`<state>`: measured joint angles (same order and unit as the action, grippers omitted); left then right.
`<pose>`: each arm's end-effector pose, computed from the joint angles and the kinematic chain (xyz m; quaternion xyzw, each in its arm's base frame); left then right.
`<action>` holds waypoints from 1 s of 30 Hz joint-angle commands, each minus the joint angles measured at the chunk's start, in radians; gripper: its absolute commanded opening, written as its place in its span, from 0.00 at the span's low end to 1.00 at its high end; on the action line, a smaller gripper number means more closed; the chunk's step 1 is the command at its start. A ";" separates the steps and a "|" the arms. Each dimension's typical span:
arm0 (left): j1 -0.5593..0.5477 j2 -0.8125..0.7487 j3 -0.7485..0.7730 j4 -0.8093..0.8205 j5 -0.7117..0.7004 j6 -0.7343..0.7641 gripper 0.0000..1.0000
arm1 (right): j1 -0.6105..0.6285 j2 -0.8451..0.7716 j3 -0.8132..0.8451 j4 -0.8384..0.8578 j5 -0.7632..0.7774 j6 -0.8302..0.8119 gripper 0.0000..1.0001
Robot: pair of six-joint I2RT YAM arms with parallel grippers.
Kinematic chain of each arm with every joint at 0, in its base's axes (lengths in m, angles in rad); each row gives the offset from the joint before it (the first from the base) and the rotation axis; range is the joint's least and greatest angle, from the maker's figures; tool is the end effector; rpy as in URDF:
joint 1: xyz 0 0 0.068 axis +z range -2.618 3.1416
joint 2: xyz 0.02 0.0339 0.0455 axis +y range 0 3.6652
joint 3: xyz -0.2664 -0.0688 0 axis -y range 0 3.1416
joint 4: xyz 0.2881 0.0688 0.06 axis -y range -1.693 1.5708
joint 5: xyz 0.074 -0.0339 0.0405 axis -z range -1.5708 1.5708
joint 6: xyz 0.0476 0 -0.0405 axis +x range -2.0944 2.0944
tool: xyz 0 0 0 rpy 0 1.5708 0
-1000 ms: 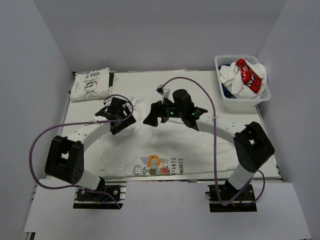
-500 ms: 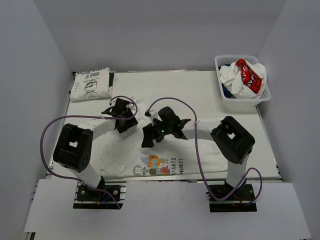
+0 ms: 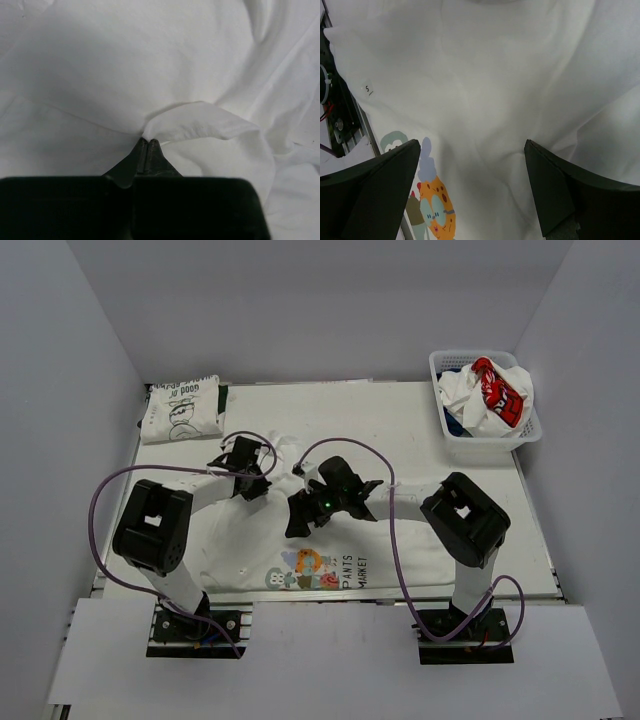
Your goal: Fold and stack the t-shirts
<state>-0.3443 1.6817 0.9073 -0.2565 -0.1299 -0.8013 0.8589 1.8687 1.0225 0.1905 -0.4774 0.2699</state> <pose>0.3407 -0.1156 0.1157 -0.2347 0.9328 -0.0917 0.2575 0.2619 0.3370 0.1213 -0.3530 0.8039 0.4088 0.2492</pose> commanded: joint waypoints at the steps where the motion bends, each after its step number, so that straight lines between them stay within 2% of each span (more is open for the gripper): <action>1: 0.002 0.024 0.048 -0.009 -0.026 0.002 0.00 | 0.008 -0.026 -0.016 0.017 -0.015 0.012 0.90; 9: 0.002 0.004 0.136 -0.078 -0.076 0.079 0.00 | 0.005 -0.016 -0.042 -0.003 -0.006 0.014 0.90; 18: 0.002 -0.036 0.170 -0.076 -0.031 0.178 0.00 | 0.003 -0.009 -0.048 0.013 0.006 0.032 0.90; 24: 0.002 0.045 0.304 -0.151 -0.094 0.277 0.00 | 0.000 -0.006 -0.055 0.009 0.010 0.032 0.90; 27: 0.002 0.056 0.344 -0.178 -0.117 0.297 0.04 | 0.002 -0.002 -0.056 0.006 0.014 0.031 0.90; 30: 0.002 0.056 0.335 -0.168 -0.108 0.320 0.14 | 0.000 0.001 -0.053 0.006 0.013 0.026 0.90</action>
<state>-0.3511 1.7504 1.2167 -0.4416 -0.1764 -0.5293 0.8566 1.8687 0.9905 0.2417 -0.4656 0.2886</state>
